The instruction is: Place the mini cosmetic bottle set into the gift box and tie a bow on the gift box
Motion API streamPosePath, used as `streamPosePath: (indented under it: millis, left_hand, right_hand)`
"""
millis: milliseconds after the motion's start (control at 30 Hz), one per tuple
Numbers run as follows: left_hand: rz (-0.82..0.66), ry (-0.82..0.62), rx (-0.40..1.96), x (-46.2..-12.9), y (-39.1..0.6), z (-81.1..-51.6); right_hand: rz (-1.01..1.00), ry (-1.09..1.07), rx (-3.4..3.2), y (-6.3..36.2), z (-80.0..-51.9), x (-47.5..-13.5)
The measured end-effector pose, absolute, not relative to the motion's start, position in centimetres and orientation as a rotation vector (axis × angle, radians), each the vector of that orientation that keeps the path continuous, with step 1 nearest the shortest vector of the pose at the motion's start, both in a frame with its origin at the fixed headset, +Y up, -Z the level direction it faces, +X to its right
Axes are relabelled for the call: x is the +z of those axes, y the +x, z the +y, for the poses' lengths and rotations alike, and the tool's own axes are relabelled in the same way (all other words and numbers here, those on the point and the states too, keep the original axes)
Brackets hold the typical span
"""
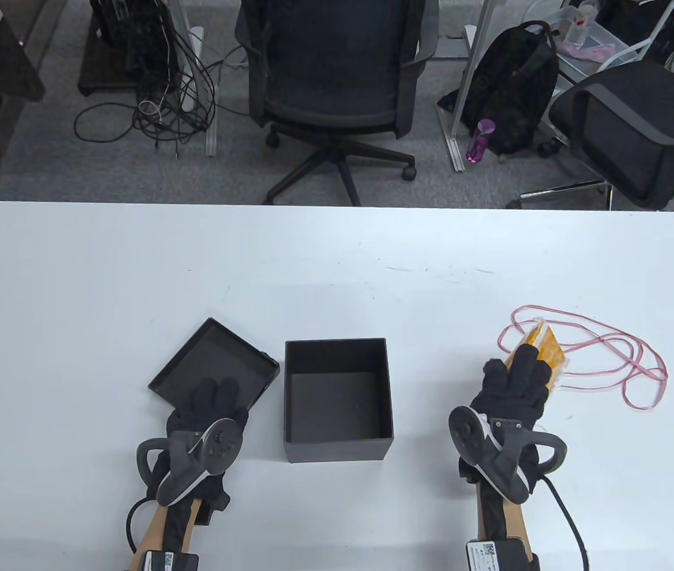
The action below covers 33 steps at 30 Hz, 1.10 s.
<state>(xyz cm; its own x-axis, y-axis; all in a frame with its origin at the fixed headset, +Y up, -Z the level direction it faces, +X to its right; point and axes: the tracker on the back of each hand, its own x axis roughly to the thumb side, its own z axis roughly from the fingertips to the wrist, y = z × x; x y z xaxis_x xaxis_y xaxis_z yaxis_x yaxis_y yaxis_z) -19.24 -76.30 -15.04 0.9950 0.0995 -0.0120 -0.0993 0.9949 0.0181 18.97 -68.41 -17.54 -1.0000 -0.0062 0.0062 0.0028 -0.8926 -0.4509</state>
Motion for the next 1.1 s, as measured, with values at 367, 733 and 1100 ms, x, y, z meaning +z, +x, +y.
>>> streamPosePath:
  millis: [367,733,1100]
  left_hand:
    - [0.018,0.022,0.103,-15.0,-19.4,-76.2]
    - [0.015,0.023,0.106,-15.0,-19.4,-76.2]
    - [0.009,0.019,0.102,-15.0,-19.3,-76.3]
  right_hand:
    - [1.39,-0.716,-3.216,15.9,-64.2,-14.8]
    - [1.32,-1.649,-3.468,13.5,-63.3,-13.8]
    - [0.887,-1.628,-3.548,11.6,-67.9,-15.4]
